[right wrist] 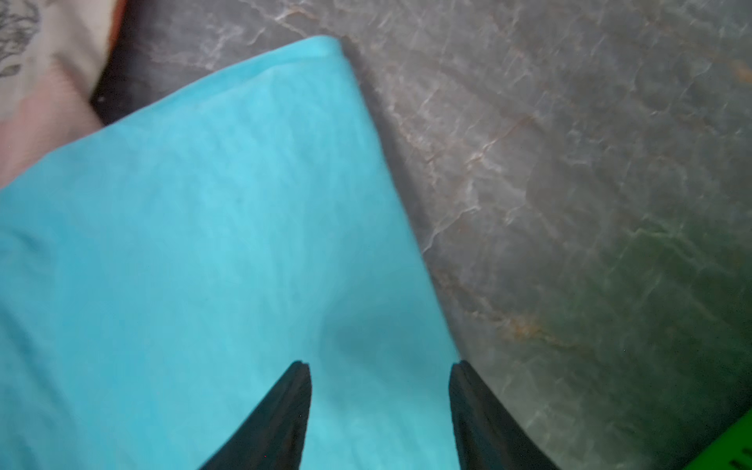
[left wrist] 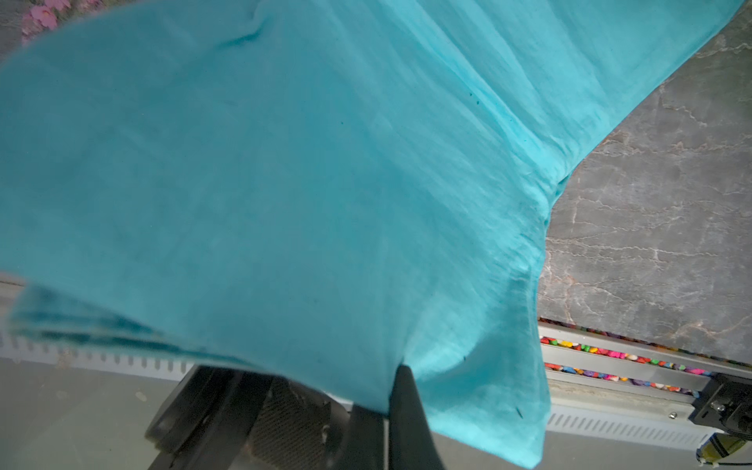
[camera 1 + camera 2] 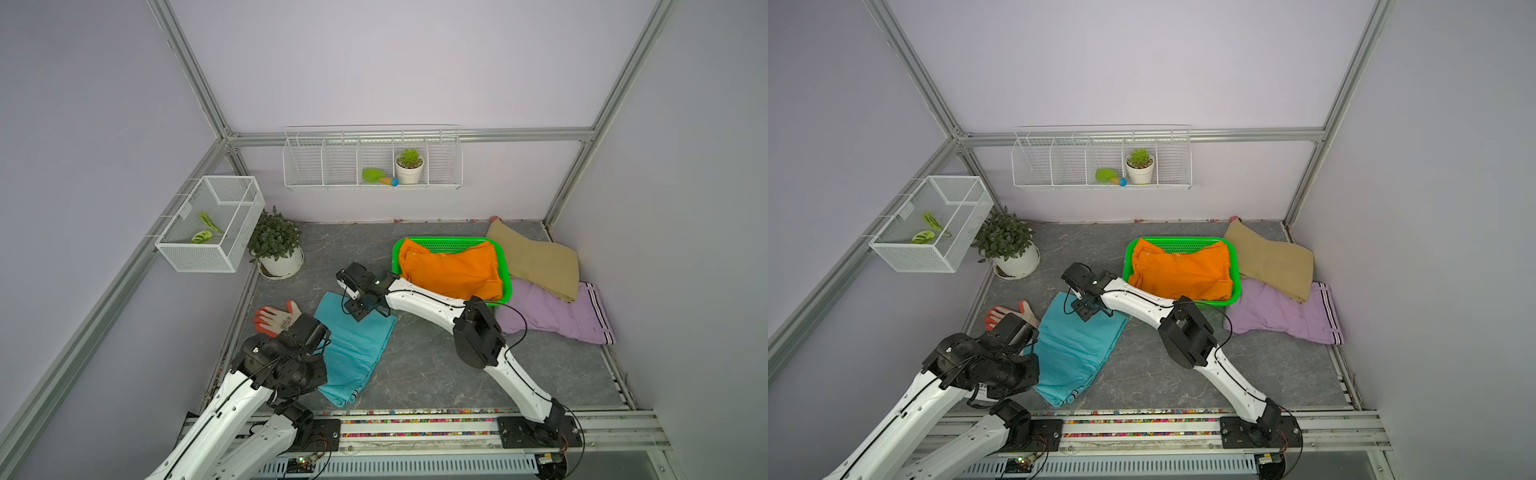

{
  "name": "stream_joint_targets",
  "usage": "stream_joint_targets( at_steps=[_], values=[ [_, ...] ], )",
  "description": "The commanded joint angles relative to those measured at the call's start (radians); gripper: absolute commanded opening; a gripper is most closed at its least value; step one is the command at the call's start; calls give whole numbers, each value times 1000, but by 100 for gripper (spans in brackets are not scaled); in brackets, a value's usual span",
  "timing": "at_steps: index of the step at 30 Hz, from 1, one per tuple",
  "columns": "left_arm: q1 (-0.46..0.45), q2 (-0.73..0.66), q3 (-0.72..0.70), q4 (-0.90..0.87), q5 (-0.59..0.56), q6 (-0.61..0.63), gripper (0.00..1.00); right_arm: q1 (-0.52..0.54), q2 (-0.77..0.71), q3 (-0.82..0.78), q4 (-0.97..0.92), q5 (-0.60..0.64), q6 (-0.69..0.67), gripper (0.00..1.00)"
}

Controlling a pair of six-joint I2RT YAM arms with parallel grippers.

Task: Put the folded long pants in the basket
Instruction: Pick up the long pant at the center of the board.

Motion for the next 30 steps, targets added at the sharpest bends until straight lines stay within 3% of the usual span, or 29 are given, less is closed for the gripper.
stream_joint_targets(
  at_steps=[1,6,21,24,30],
  values=[
    [4,-14,13,-7,-19,7,0,-24,66,62,-42,-44,-24,59],
    [4,-9,14,-7,-21,5,0,-46,151,185,-105,-58,-12,56],
    [4,1,7,13,-16,12,0,-48,232,211,-229,-233,-42,43],
    [4,6,8,13,-14,13,0,-47,242,209,-242,-256,-41,37],
    [4,0,9,13,-14,13,0,-47,224,210,-251,-273,-24,13]
  ],
)
